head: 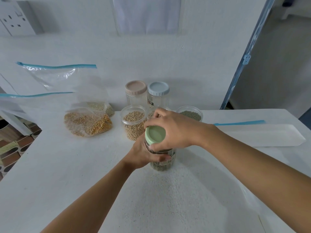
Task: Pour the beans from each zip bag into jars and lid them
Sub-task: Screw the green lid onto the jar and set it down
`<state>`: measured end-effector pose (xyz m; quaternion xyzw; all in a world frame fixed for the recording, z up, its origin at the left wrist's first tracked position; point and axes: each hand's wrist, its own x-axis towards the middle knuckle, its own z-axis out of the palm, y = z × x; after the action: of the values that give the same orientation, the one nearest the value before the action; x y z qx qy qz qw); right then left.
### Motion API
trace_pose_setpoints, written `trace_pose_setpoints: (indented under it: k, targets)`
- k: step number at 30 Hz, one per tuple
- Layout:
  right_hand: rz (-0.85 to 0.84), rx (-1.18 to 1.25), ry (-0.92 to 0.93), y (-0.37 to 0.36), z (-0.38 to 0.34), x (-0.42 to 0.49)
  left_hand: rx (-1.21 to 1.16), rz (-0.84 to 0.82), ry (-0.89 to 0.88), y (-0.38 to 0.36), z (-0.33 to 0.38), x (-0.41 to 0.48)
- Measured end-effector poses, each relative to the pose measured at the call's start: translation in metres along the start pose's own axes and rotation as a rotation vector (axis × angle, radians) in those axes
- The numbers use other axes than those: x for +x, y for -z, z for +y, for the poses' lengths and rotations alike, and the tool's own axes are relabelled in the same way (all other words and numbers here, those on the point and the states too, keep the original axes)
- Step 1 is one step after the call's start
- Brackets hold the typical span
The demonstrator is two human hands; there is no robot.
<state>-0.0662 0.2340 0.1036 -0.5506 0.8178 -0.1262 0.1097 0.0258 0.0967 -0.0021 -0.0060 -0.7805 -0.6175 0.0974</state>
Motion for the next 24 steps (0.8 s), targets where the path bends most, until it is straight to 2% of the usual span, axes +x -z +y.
trace_pose_setpoints:
  k: [4,6,11,14,16,21,24]
  targets:
    - [0.09,-0.37,-0.059,-0.001,-0.011,-0.001,0.012,0.015,-0.028,0.0,0.002,0.0]
    - [0.1,-0.412,-0.061,-0.001,-0.012,-0.001,-0.002,0.017,-0.024,0.0,0.0,-0.001]
    - [-0.124,-0.083,0.039,0.015,-0.006,-0.002,-0.038,-0.003,0.014,0.002,-0.003,0.0]
    - [-0.203,-0.003,0.061,0.021,-0.005,0.003,-0.049,-0.018,0.009,0.001,0.001,0.0]
    - [-0.165,-0.03,0.008,0.021,-0.009,0.005,-0.037,-0.02,0.007,0.0,0.004,-0.002]
    - [0.017,-0.421,-0.139,0.004,-0.02,0.005,-0.061,-0.013,-0.002,0.0,0.007,-0.004]
    - [0.033,-0.462,-0.251,0.003,-0.02,0.005,-0.068,-0.023,-0.007,-0.001,0.011,-0.003]
